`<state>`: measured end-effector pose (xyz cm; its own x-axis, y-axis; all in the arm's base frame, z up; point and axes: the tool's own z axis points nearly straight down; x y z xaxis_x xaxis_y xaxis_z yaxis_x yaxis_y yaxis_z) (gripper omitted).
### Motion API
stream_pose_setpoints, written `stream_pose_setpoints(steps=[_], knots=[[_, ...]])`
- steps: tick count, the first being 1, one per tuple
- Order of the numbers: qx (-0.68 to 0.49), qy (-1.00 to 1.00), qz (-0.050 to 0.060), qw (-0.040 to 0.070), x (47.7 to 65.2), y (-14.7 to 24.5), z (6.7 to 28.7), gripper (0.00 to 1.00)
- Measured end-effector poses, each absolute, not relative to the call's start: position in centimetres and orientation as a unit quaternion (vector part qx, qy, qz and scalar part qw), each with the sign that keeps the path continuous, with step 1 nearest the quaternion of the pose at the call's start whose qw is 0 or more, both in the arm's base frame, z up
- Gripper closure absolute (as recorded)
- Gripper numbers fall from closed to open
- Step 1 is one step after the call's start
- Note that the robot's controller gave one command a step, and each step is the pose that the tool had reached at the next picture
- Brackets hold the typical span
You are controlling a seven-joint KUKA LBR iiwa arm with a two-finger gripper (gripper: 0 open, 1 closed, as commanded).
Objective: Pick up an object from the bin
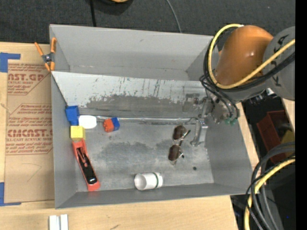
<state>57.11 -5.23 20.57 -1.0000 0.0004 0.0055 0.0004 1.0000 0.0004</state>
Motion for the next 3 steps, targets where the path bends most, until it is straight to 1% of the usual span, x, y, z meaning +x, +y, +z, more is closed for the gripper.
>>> stream_pose_setpoints(steps=[1, 2, 3], knots=[[0.000, -1.000, 0.000, -0.001, 57.3, -5.2, 21.1, 0.00], [0.033, -0.999, 0.000, -0.001, 57.1, -5.2, 20.7, 0.00], [0.138, -0.990, 0.000, -0.002, 57.4, -5.7, 18.1, 0.00]])
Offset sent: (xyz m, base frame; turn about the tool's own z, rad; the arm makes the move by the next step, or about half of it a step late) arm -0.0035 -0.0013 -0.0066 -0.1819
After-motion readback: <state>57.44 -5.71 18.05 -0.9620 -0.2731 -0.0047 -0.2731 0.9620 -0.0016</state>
